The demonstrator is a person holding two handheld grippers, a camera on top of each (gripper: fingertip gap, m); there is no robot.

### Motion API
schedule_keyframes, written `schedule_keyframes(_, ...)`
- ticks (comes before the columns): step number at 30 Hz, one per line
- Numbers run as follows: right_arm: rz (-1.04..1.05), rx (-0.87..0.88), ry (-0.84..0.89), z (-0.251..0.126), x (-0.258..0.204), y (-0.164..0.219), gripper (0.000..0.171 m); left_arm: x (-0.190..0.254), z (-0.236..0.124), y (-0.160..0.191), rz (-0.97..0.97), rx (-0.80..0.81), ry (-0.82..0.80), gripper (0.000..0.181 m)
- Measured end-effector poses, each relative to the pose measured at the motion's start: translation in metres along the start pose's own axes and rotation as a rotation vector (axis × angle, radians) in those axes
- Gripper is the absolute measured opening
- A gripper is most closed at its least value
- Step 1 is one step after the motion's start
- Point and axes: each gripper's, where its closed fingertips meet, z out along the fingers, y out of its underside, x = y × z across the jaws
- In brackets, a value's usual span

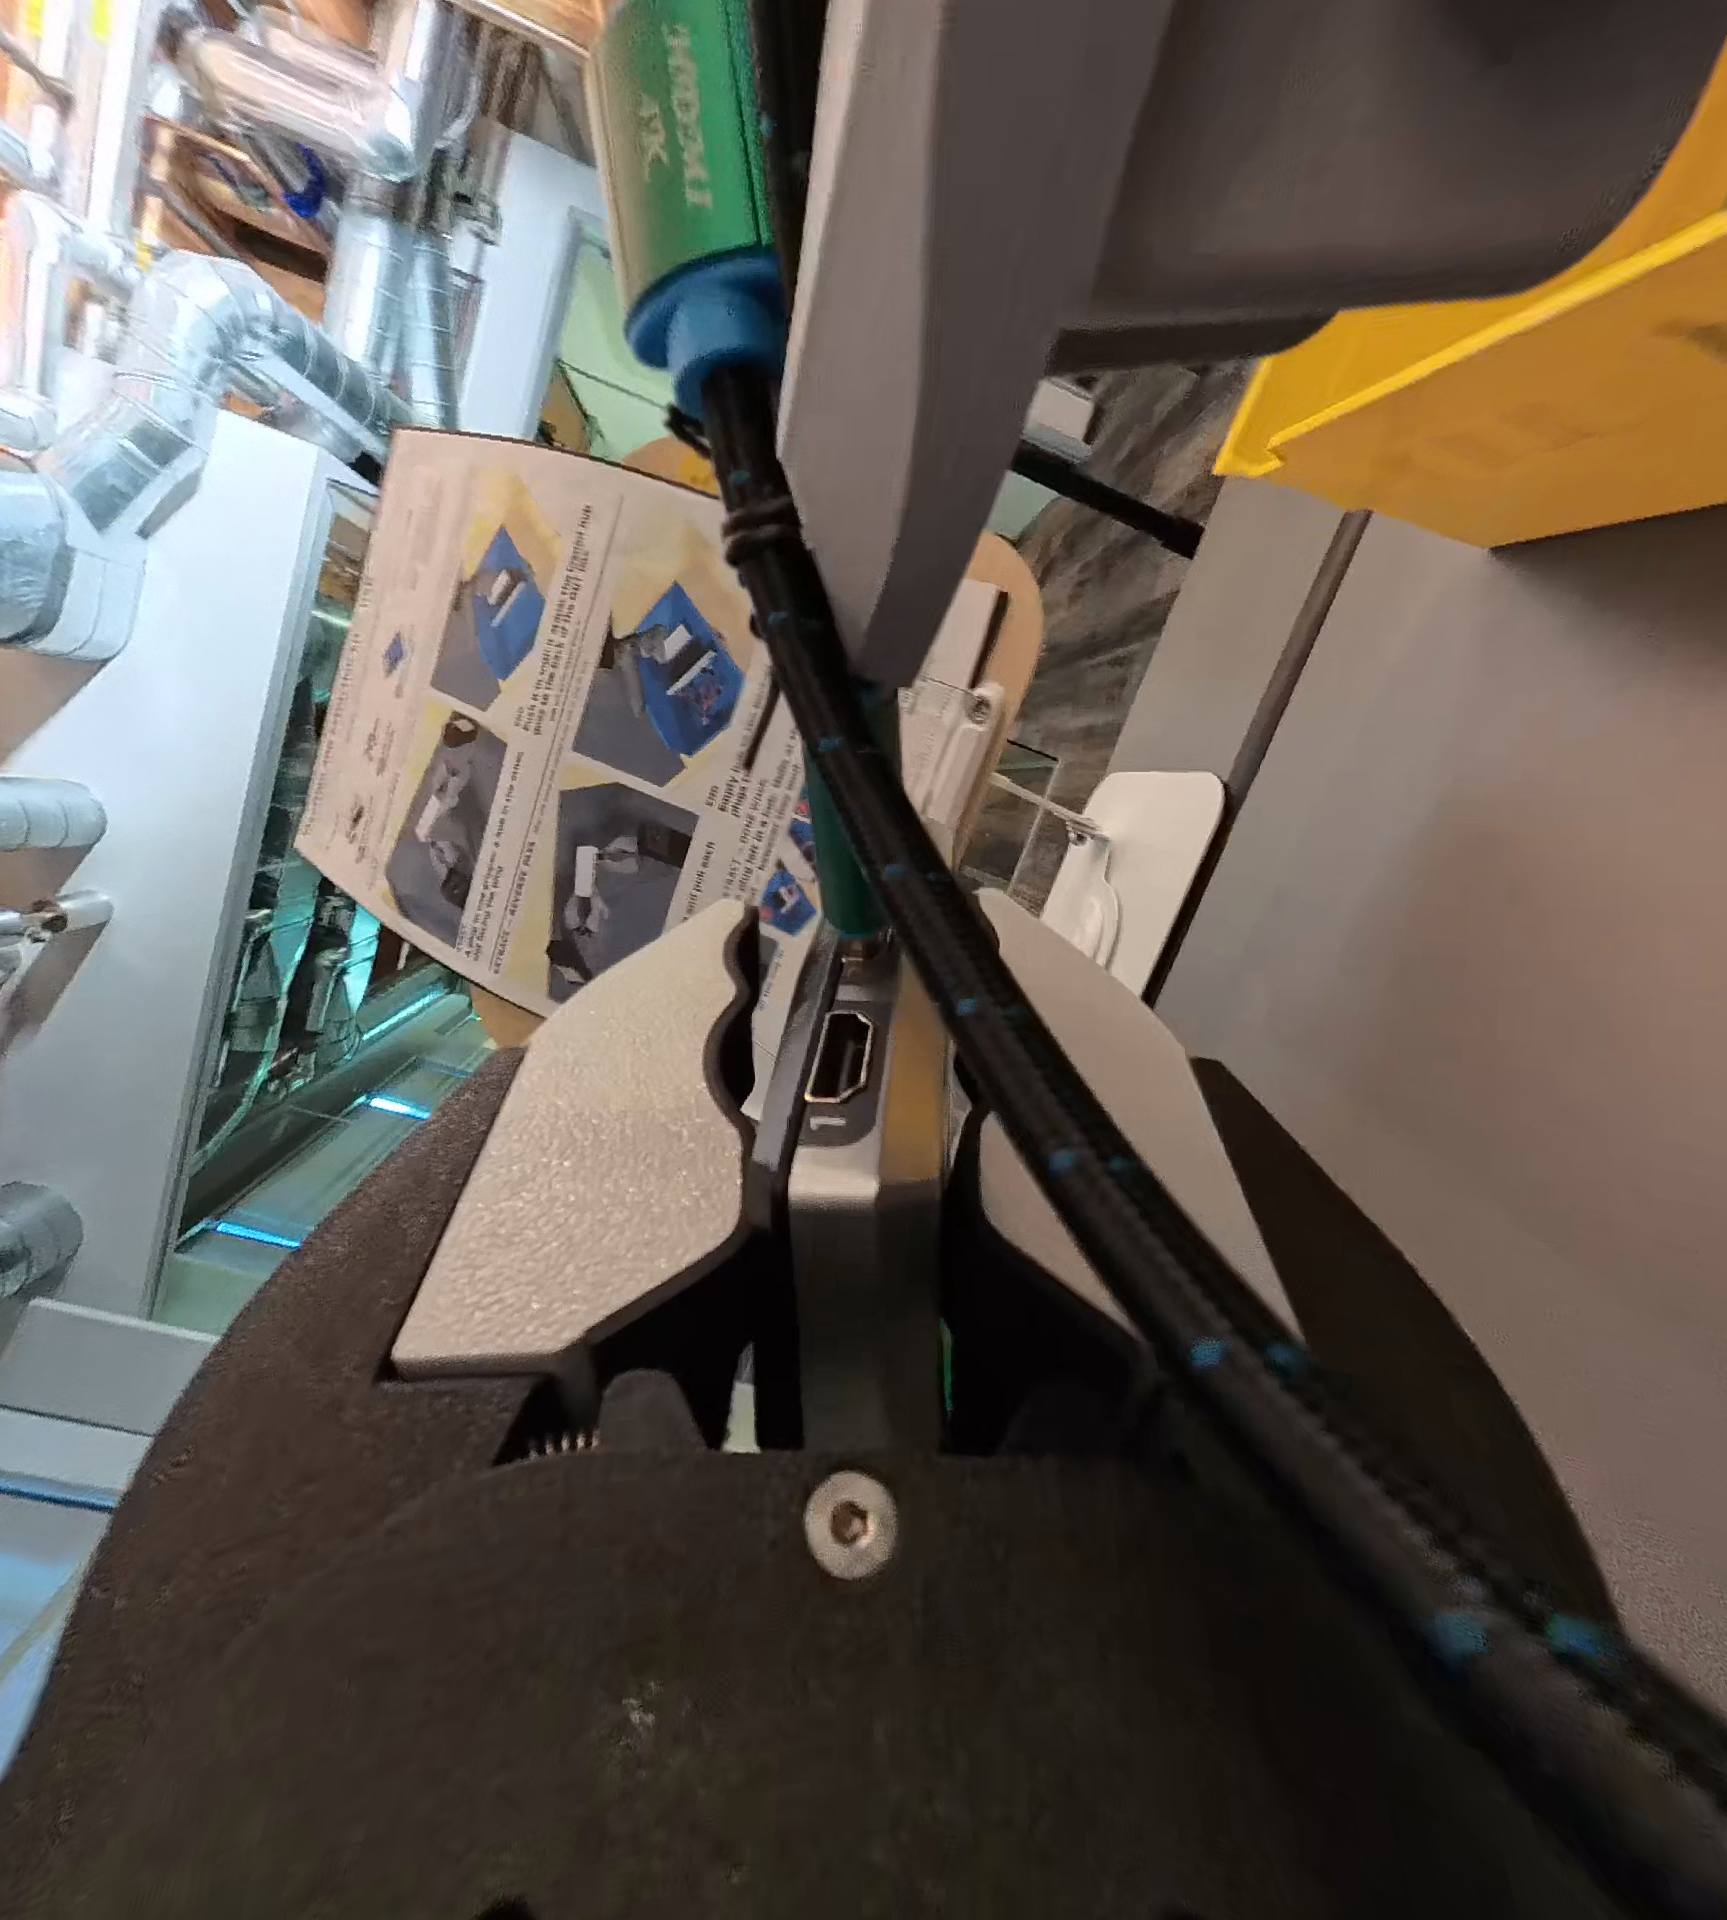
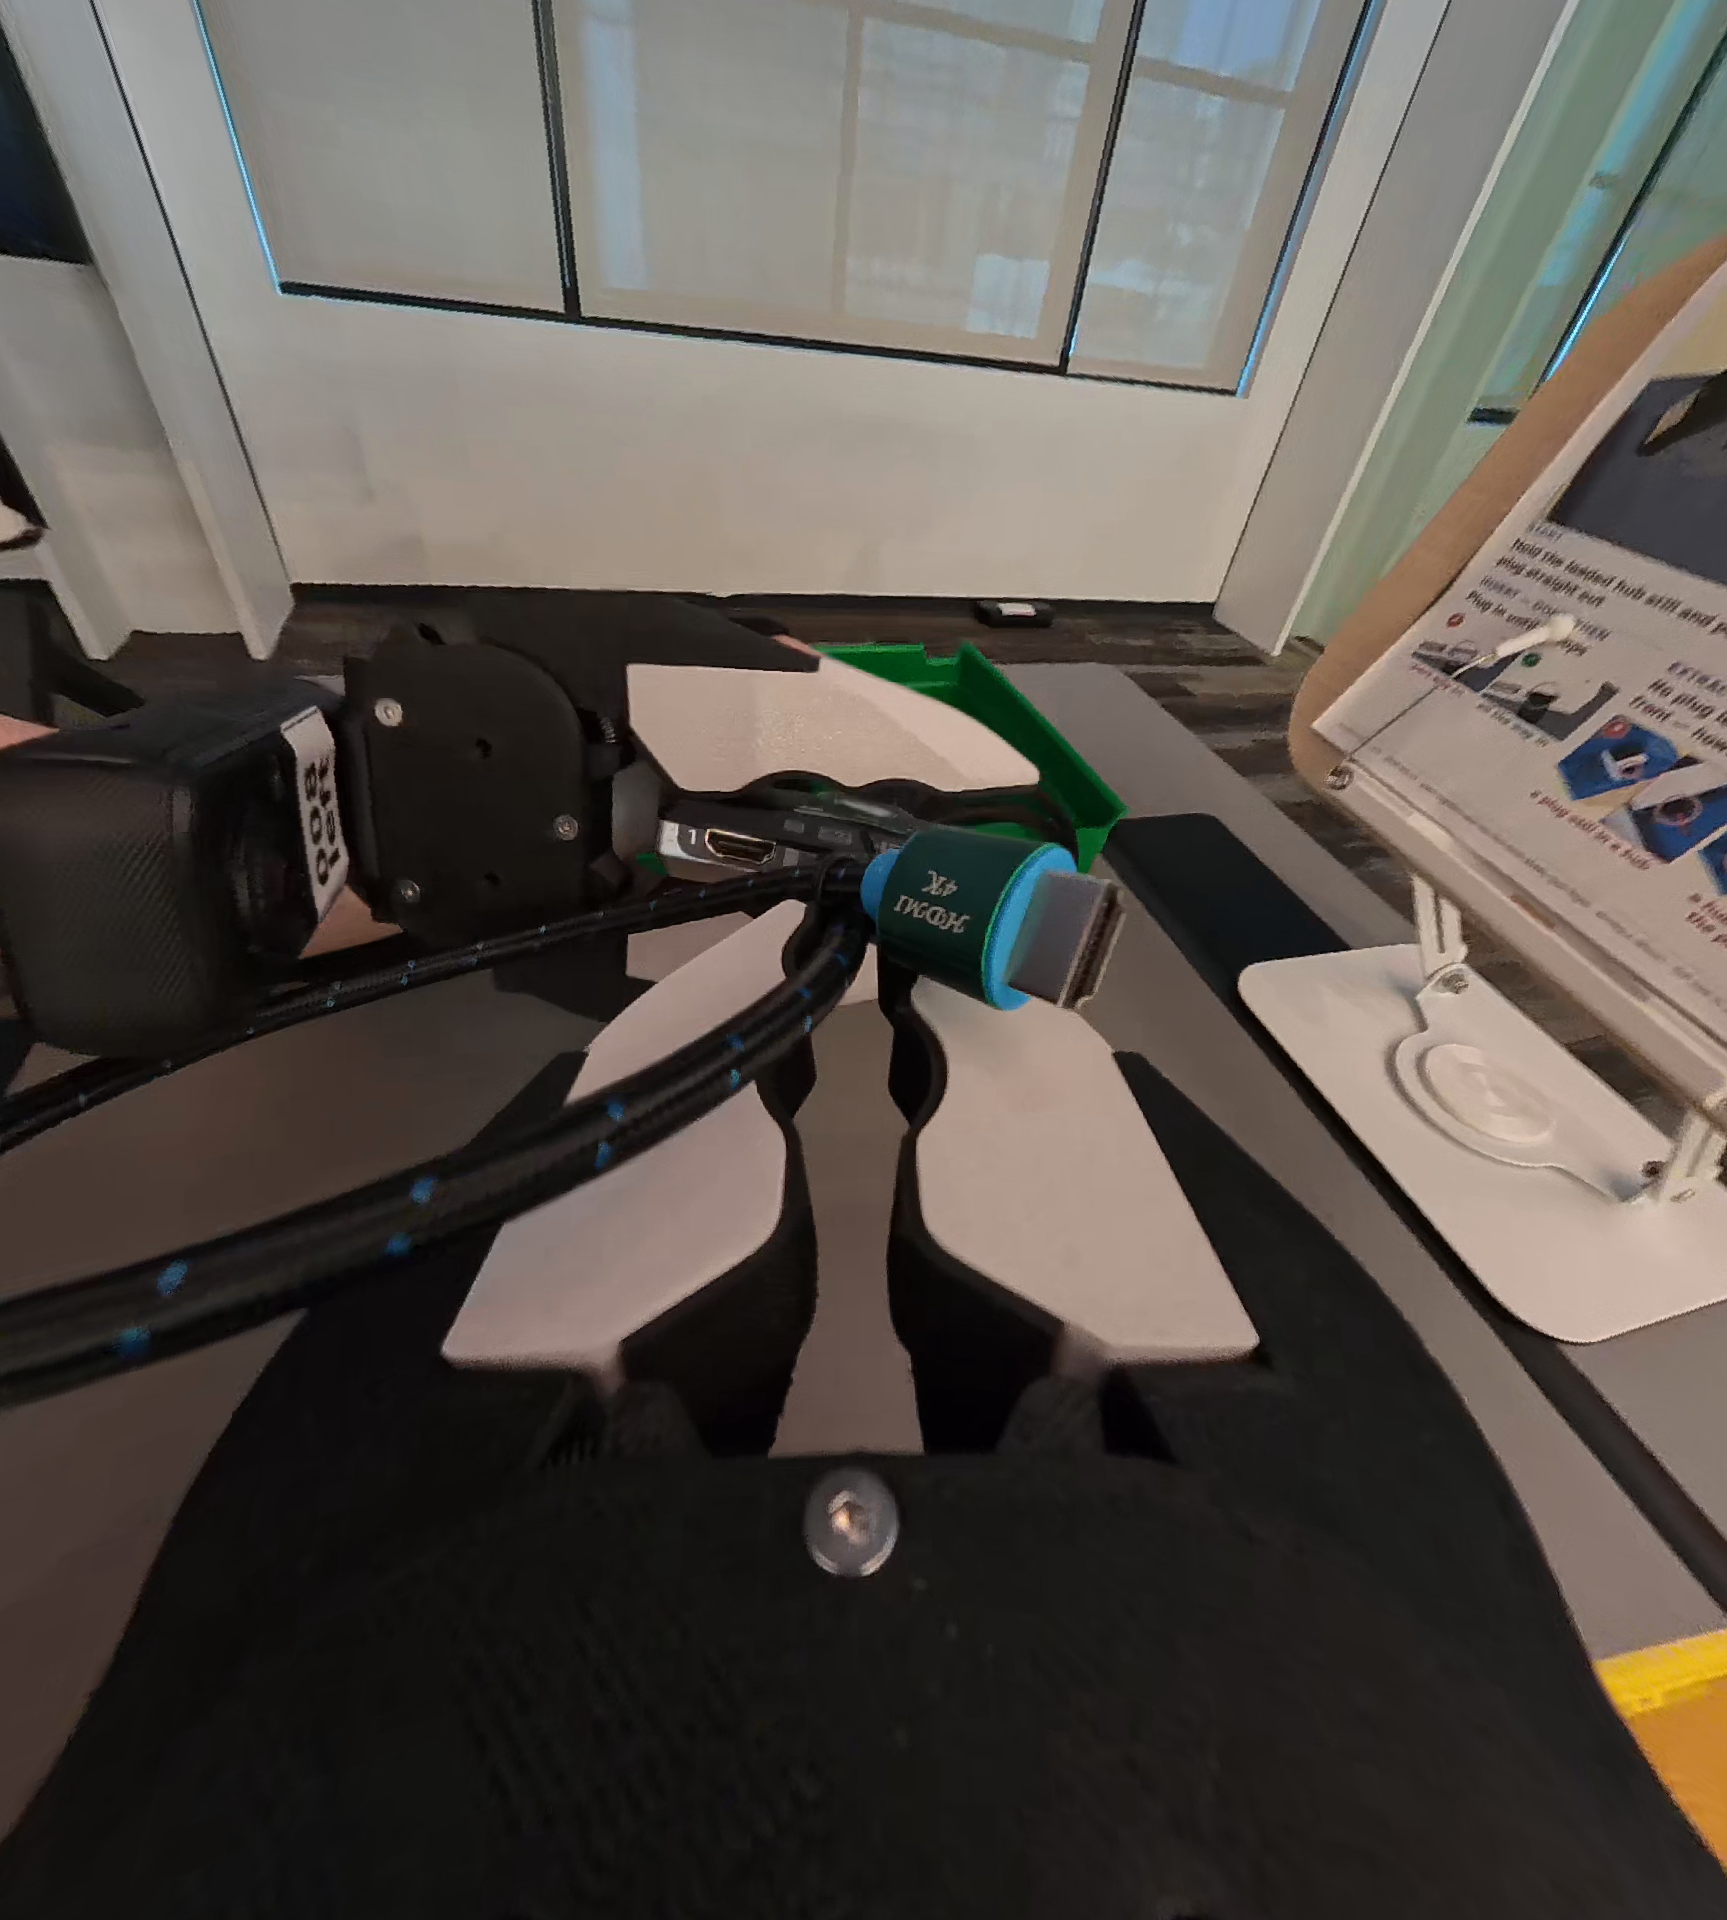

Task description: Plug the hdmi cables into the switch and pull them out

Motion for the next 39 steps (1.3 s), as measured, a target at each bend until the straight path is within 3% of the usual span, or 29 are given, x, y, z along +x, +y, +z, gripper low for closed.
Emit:
schedule_keyframes(4,-0.085,-0.004,0.054,0.0,-0.003,-0.007,0.011,-0.004,0.0,0.004,0.001,-0.035,-0.03,0.038)
schedule_keyframes(11,-0.172,-0.041,0.114,0.004,-0.004,-0.006,0.01,0.009,0.006,0.016,-0.018,-0.086,0.064,0.043)
schedule_keyframes(15,-0.162,-0.056,0.109,0.004,-0.004,-0.003,0.01,0.012,0.006,0.017,-0.08,-0.077,0.144,0.035)
schedule_keyframes(23,-0.072,-0.063,0.109,0.007,-0.008,-0.005,0.01,-0.007,0.001,0.014,0.043,-0.028,0.003,0.035)
schedule_keyframes(33,-0.043,0.001,0.071,0.006,-0.009,-0.006,0.009,-0.01,-0.005,0.005,0.051,0.027,-0.014,0.035)
schedule_keyframes(39,-0.091,-0.062,0.044,0.0,-0.007,0.001,0.009,-0.004,-0.003,0.004,0.07,-0.004,0.013,0.036)
